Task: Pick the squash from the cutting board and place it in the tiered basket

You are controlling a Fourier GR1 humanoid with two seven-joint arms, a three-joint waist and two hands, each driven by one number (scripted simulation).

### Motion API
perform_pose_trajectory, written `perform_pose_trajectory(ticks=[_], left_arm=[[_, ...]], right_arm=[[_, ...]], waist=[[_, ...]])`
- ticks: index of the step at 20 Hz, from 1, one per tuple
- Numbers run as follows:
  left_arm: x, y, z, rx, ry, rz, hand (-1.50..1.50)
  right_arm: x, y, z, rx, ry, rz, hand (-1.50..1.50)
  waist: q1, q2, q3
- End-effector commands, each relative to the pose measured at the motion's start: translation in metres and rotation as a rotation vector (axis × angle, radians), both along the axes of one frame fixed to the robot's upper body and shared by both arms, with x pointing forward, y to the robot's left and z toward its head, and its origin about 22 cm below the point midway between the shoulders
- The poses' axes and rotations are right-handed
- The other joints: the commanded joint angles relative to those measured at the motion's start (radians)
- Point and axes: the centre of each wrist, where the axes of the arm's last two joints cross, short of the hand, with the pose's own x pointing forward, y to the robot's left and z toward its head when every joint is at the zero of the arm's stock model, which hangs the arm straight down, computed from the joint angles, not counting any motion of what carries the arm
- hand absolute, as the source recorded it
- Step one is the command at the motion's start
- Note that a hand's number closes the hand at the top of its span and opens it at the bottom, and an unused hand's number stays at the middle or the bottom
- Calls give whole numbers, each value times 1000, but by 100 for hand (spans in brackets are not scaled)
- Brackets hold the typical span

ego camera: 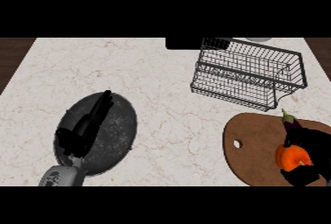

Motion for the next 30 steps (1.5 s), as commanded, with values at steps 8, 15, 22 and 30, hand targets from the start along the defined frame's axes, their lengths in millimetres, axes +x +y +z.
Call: perform_pose_trajectory(ticks=[8, 15, 22, 30], left_arm=[[-3, 3, -3, 8, -2, 2, 0], [3, -4, -1, 4, 3, -7, 0], [0, 1, 4, -5, -5, -14, 0], [10, -4, 7, 0, -9, -18, 0]], right_arm=[[-23, -179, 39, 107, -253, -142, 150], [-1, -165, 94, 370, -505, -16, 150], [25, -130, 196, 369, -517, 36, 150], [80, -58, 256, 431, -525, 18, 150]], waist=[[-6, 4, 9], [-8, 2, 7], [7, 4, 6], [22, 7, 6]])
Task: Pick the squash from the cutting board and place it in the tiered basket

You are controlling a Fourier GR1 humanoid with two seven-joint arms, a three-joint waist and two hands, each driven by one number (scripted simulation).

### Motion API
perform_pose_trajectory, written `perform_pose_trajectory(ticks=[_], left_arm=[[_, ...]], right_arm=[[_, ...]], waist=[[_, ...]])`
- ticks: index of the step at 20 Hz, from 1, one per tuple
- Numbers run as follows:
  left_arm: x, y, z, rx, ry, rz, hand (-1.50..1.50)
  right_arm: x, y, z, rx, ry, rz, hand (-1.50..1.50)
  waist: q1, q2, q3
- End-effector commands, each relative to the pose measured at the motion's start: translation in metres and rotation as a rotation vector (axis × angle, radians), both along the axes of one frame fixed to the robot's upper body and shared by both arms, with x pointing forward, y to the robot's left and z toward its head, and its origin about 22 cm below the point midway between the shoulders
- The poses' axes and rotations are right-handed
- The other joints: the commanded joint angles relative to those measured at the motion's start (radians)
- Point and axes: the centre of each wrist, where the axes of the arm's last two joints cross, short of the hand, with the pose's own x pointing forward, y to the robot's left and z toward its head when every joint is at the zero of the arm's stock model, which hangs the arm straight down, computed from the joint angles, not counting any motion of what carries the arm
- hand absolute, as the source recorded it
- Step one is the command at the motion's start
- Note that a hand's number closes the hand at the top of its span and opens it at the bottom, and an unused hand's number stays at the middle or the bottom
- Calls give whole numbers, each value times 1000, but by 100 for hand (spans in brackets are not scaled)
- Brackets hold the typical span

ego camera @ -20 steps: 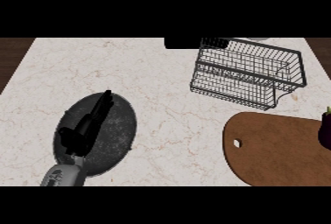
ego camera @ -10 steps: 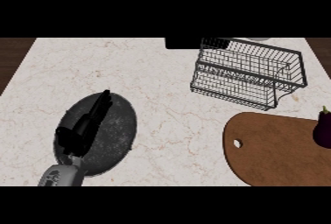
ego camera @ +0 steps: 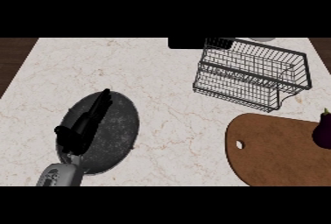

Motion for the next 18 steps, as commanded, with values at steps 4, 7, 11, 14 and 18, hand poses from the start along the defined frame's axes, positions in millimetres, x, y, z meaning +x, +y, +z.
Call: perform_pose_trajectory(ticks=[4, 7, 11, 14, 18], left_arm=[[-6, -6, -1, 1, -4, -22, 0], [-11, -5, 13, -13, 5, -32, 0], [1, 3, 2, 5, -13, -22, 0], [17, -4, 4, -2, -4, -10, 0], [2, 2, -10, 8, 11, -12, 0]], right_arm=[[54, 75, 34, 49, 39, 5, 150], [83, 79, 34, 22, 56, 0, 150], [112, 114, 19, 8, 120, 58, 150], [131, 131, 13, 22, 124, 73, 150], [143, 182, -6, 41, 144, 104, 150]], waist=[[14, 2, 0], [22, 3, 1], [16, 6, 1], [7, 6, 1], [5, 4, 1]])
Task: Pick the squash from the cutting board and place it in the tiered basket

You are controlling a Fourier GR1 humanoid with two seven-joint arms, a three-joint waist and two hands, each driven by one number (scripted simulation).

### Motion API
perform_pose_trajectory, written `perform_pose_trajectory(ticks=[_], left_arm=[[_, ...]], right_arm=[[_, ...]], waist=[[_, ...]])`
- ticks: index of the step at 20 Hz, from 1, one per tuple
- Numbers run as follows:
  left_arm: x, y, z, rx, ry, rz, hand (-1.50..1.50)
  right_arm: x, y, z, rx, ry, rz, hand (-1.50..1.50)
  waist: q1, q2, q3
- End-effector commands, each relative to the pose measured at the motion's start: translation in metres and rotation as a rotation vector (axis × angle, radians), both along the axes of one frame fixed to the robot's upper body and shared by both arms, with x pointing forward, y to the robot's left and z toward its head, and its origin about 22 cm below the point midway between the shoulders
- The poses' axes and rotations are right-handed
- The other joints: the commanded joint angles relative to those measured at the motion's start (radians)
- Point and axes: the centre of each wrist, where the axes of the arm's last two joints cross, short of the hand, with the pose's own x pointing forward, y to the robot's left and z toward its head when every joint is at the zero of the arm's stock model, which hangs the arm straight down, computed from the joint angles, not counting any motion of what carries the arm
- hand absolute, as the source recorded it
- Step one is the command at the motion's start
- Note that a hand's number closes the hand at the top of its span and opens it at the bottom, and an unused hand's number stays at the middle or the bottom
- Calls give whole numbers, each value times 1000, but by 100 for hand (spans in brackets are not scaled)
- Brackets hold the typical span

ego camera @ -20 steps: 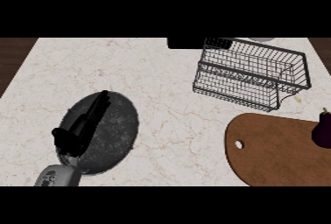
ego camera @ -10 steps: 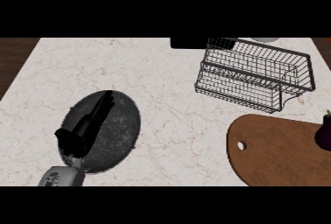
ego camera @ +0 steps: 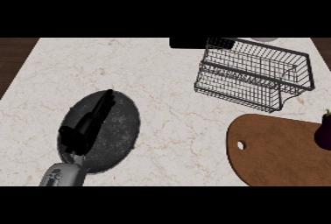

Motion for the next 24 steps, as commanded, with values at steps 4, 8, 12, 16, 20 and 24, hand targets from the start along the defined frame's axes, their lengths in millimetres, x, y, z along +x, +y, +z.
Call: perform_pose_trajectory(ticks=[4, 8, 12, 16, 20, 24], left_arm=[[6, -21, 7, -28, -14, 21, 0], [-16, -4, 11, -11, 2, -8, 0], [-7, -15, -12, -13, 7, 9, 0], [1, 21, -1, 3, -3, 20, 0], [5, -1, 4, 9, 6, 19, 0], [-12, -9, 5, -21, 1, -3, 0]], right_arm=[[33, 40, -36, 26, 22, 43, 150], [45, 46, -47, 115, 48, 55, 150], [45, 58, -47, 210, 88, 75, 150], [50, 45, -49, 401, 310, -13, 150], [53, 52, -48, 512, 326, -9, -150], [44, 36, -44, 581, 227, -60, -150]], waist=[[-1, 0, 1], [10, 0, 1], [-10, -2, 0], [-16, -4, 0], [-12, -2, 1], [-14, -7, 1]])
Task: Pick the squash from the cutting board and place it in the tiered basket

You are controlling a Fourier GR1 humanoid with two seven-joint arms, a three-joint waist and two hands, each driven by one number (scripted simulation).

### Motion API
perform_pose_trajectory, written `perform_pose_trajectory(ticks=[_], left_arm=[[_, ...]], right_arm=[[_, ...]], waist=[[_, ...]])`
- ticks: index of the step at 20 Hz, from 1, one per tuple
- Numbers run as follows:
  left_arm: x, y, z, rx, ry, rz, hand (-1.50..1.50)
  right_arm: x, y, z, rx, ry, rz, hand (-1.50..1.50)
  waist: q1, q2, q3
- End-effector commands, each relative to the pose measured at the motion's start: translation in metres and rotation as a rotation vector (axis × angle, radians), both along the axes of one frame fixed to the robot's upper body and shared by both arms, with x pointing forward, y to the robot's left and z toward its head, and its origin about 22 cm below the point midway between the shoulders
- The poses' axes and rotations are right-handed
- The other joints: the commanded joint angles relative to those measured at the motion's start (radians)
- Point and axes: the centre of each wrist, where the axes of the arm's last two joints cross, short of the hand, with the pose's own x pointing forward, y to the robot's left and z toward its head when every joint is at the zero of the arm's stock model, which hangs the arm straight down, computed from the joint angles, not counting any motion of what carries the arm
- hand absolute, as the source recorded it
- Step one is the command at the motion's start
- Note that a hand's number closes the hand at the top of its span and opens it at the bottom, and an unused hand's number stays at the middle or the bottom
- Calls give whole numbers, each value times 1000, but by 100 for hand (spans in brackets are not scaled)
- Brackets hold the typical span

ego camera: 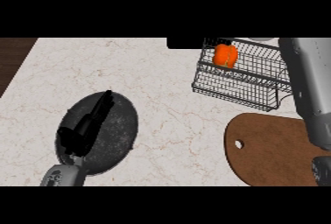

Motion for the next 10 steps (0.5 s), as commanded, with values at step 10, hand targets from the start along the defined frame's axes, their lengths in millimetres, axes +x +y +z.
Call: perform_pose_trajectory(ticks=[10], left_arm=[[0, 5, -5, 10, -13, 14, 0]], right_arm=[[-30, -108, 35, -102, -354, -580, -150]], waist=[[-7, 6, 0]])
